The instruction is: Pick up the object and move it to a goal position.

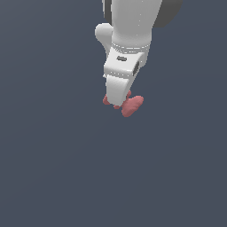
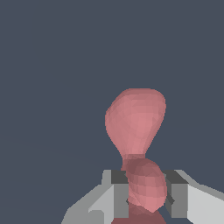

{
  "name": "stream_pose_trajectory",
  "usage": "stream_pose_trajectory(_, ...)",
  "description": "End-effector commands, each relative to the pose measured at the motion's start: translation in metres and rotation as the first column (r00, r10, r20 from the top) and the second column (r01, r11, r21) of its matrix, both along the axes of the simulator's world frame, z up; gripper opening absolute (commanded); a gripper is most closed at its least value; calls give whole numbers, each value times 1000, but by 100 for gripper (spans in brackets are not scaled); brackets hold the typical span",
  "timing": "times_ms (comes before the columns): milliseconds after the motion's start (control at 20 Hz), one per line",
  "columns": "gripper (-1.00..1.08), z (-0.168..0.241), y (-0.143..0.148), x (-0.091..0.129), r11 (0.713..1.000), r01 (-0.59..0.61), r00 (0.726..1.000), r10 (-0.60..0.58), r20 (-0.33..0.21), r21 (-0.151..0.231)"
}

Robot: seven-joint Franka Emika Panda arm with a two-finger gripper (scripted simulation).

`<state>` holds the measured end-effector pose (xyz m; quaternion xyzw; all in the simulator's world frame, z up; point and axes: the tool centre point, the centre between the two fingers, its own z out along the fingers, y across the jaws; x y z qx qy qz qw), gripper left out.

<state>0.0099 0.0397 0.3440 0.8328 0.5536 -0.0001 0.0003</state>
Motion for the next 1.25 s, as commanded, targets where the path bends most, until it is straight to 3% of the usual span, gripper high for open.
stream_pose_trajectory(0, -100, 29, 0, -7, 1000, 0, 1000, 0, -1, 0)
stream_pose_trajectory(600, -100, 128, -2, -25, 1000, 2, 1000, -2, 0, 1)
stream_pose_trajectory(1200, -100, 148, -2, -27, 1000, 3, 1000, -3, 0, 1)
